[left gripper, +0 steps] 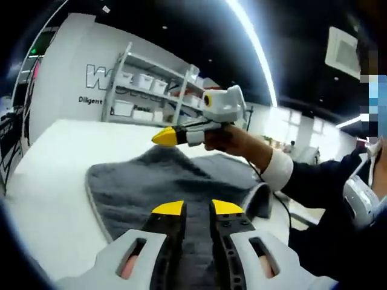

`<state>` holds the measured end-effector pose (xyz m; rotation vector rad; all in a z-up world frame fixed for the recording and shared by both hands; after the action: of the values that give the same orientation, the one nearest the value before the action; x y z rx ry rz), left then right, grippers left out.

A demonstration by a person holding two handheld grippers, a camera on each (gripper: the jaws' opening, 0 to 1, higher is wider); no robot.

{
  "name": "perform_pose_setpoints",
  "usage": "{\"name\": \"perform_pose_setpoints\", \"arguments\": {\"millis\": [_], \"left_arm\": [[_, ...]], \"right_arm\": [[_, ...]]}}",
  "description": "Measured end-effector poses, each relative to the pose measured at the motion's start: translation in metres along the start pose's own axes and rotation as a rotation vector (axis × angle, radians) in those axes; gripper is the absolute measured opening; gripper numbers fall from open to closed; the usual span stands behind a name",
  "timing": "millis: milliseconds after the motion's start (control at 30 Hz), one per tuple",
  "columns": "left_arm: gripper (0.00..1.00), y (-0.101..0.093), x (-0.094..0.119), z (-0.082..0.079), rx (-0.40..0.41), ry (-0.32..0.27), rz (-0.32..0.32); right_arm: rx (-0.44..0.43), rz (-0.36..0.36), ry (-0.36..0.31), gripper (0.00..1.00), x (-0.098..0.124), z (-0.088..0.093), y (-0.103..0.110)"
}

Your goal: Open the folded towel by lifting each exposed corner and separating the folded layers until the towel lies flat within the target outline without major curled edges

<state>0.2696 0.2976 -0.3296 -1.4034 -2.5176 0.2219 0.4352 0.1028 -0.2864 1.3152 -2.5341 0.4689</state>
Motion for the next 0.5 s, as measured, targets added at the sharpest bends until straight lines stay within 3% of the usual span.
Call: {"name": "perform_pose_setpoints", "arguments": {"millis": [100, 200, 333, 367, 500], "left_arm": [[0.24, 0.001, -0.003, 0.003, -0.025, 0.030, -0.033], [0.22, 0.004, -0.008, 0.009, 0.001, 0.073, -0.021], [0.14, 0.004, -0.009, 0.010, -0.004, 0.091, -0.033], [0.13, 0.006, -0.006, 0.013, -0.026, 0.136, -0.064], [0.09, 0.009, -0.006, 0.016, -0.016, 0.162, -0.080]], "right_arm": [[0.010, -0.029, 0.017, 0.00, -0.009, 0.001, -0.001], [0.011, -0.042, 0.063, 0.00, -0.020, 0.003, -0.004], [0.113, -0.014, 0.128, 0.00, -0.029, 0.005, -0.010], [0.139, -0.005, 0.140, 0.00, -0.031, 0.005, -0.012], [0.128, -0.031, 0.144, 0.00, -0.039, 0.008, -0.011]]}}
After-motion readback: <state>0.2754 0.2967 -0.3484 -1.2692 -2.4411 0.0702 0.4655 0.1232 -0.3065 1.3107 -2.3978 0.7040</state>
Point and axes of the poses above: the point that each gripper's makers call its tool centre point, and the gripper's own axes: x roughly backward along the fingers, y roughly to its left, z roughly out of its underside, the point moved 10 cm from there along x, roughly backward along the fingers, and after that the axes turned 8 degrees about z, right-handed, at the moved point
